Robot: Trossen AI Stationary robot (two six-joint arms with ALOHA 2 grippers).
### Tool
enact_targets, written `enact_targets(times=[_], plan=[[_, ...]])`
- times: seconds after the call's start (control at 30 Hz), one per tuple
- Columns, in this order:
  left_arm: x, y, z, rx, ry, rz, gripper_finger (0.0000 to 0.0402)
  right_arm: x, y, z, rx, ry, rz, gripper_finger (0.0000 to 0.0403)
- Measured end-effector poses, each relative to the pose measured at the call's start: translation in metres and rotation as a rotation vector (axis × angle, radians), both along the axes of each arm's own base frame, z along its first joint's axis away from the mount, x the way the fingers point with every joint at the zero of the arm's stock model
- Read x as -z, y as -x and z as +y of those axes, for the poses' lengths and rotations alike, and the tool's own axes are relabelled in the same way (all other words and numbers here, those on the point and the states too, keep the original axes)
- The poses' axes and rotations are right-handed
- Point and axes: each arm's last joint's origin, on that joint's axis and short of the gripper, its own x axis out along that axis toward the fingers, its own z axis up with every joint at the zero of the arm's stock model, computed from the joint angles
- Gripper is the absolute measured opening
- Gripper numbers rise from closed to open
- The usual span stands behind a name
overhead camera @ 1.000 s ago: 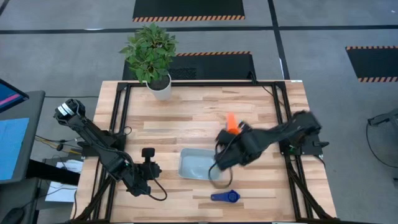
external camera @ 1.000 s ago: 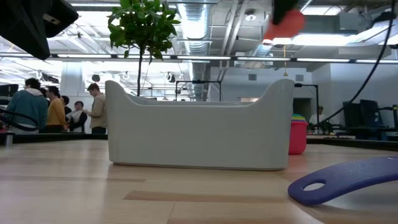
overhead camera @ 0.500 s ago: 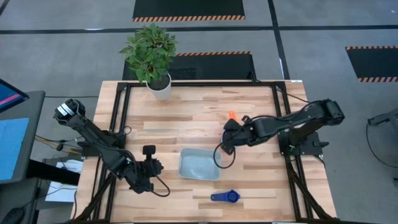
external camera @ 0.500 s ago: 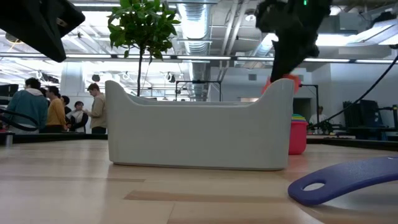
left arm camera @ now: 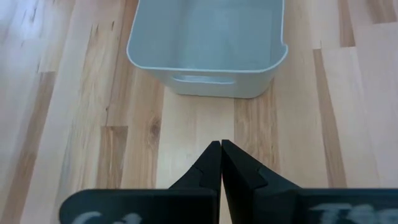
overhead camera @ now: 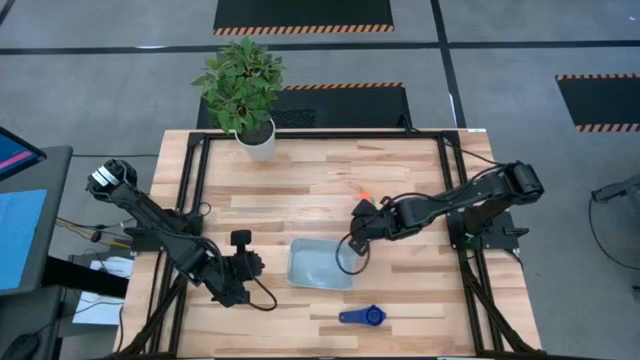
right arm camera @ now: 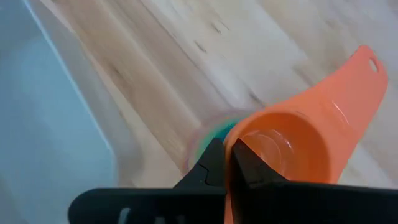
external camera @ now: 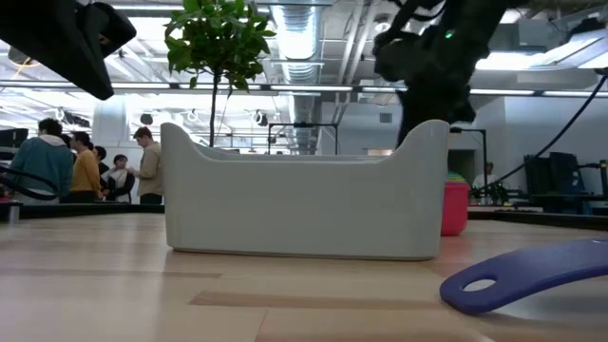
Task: Nest measuring cups in basket
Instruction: Stack the orange measuring cup on top of the light blue measuring cup
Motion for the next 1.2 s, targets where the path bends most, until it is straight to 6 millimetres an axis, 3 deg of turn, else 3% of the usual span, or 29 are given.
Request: enact_targets(times=[0.27, 0.4, 0.67, 1.2], plan=[[0.0, 0.0, 0.0, 0.001, 0.005, -0.001, 0.0, 0.015, -0.01, 0.002, -0.001, 0.003, 0.025, 0.0006], [0.0, 0.0, 0.0, 0.004, 0.01, 0.002, 0.0, 0.014, -0.01, 0.002, -0.001, 0.001, 0.014, 0.0011], [0.0, 0.0, -0.001, 0.004, 0.012, 0.001, 0.0, 0.014, -0.01, 0.002, 0.001, -0.005, 0.011, 0.0057], [0.0, 0.0, -0.001, 0.003, 0.013, 0.001, 0.0, 0.008, -0.008, 0.003, -0.001, -0.055, 0.023, 0.0063]])
